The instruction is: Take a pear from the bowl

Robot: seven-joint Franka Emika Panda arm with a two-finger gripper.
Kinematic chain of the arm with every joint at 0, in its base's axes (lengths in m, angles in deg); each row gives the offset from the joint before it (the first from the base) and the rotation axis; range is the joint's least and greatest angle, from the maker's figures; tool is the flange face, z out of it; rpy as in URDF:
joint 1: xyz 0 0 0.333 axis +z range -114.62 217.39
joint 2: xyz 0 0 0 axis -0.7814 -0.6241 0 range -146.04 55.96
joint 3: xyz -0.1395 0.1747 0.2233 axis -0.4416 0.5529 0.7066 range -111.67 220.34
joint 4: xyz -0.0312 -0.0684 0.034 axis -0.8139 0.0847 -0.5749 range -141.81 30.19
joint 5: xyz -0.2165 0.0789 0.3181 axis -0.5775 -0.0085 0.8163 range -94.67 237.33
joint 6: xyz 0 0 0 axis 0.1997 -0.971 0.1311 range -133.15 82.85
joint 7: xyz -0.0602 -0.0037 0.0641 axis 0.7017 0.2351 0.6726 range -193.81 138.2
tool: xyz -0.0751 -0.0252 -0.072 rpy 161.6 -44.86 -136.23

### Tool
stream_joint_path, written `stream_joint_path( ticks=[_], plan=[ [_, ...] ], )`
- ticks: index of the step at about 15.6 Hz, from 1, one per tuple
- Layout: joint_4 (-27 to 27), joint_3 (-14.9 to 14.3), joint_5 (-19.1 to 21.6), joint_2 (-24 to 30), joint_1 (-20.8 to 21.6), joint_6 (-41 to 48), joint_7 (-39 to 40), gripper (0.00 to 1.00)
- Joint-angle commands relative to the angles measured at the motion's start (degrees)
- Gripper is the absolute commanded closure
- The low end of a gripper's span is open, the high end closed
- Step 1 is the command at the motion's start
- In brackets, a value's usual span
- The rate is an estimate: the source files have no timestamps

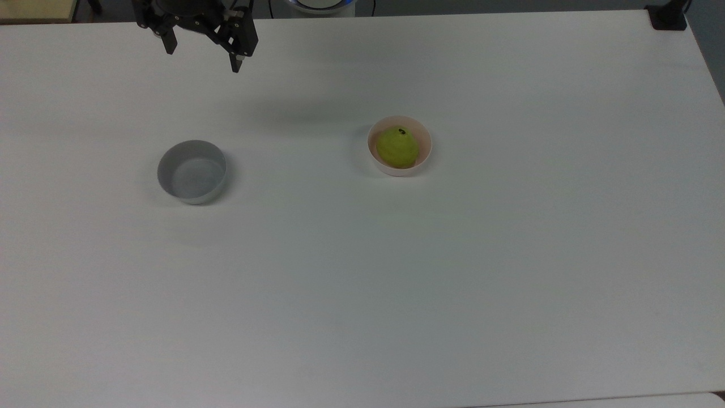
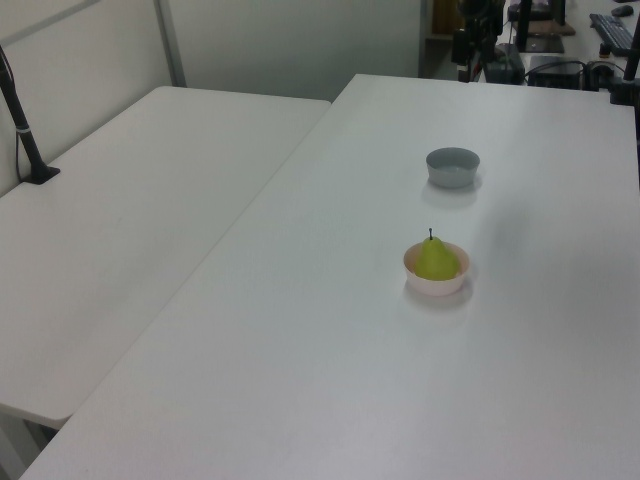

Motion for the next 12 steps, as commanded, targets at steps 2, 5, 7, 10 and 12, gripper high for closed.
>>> stream_joint_path(
  ticks=[2,5,7,10,12],
  plan=[
    [0.7,-2.3,0.6,-0.1,1.2,-0.7,0.2,0.00],
    [0.7,-2.3,1.4,-0.1,1.1,-0.7,0.7,0.00],
    [0.7,-2.7,3.6,-0.1,0.9,-0.6,1.1,0.00],
    [0.9,-3.7,5.4,-0.1,1.1,-0.6,1.4,0.00],
    [0.9,-3.7,5.3,-0.1,1.2,-0.6,3.2,0.00]
  ],
)
